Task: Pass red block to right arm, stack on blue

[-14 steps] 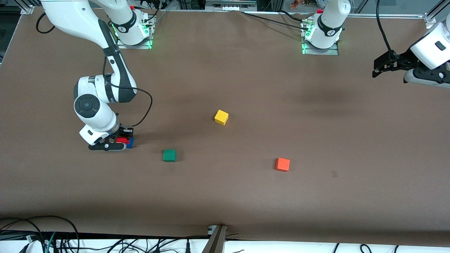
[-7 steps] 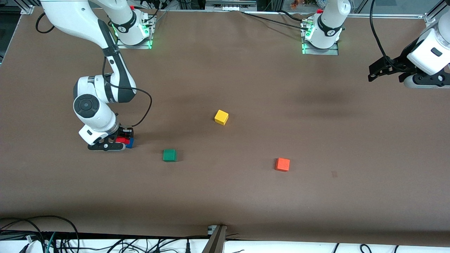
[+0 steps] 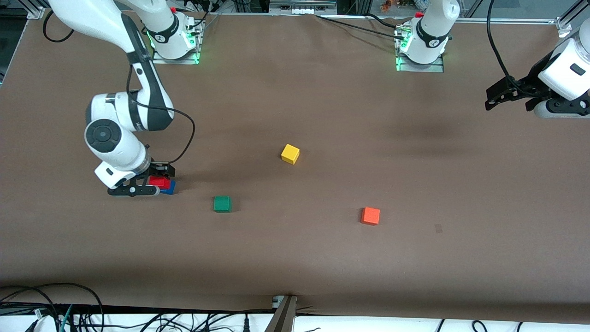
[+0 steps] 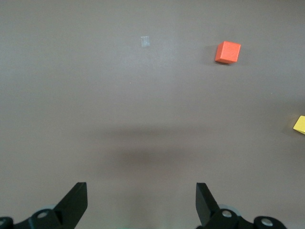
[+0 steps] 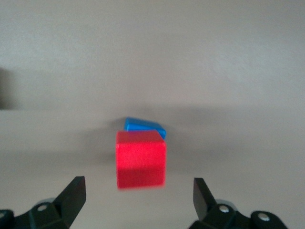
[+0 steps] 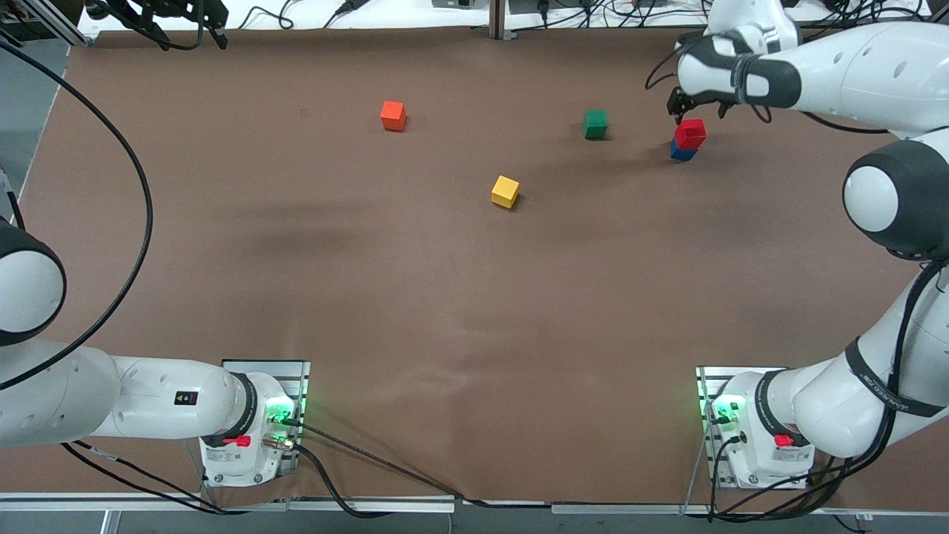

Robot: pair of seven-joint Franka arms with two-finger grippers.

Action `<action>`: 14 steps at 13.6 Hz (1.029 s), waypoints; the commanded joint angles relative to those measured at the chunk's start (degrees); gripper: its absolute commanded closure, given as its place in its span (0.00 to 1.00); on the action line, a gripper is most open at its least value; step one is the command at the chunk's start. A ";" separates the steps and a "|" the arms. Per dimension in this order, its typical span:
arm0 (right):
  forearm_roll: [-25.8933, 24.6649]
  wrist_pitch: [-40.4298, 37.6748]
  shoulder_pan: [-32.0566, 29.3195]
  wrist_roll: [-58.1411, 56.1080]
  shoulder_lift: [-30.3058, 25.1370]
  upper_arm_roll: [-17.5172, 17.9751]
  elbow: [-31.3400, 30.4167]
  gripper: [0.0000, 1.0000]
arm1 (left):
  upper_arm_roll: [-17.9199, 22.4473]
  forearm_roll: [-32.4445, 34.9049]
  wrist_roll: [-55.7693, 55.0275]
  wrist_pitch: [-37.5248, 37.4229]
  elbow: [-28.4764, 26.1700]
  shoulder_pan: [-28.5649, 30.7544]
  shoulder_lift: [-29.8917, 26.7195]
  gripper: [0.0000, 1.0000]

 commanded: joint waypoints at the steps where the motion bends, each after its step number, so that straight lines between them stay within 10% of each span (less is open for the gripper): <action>1: 2.35 -13.30 -0.06 -0.78 -0.28 0.33 9.24 0.00 | -0.19 1.46 -0.94 -0.51 1.91 -0.40 1.01 0.00; 9: 11.66 -34.61 -0.59 -1.66 -6.95 -9.06 23.60 0.00 | -0.45 1.64 -0.76 -0.60 2.00 -0.40 1.10 0.00; 14: 9.93 -36.89 -4.16 -3.68 -11.00 -7.16 22.90 0.00 | -0.28 1.55 -0.94 -0.60 2.26 -0.31 1.19 0.00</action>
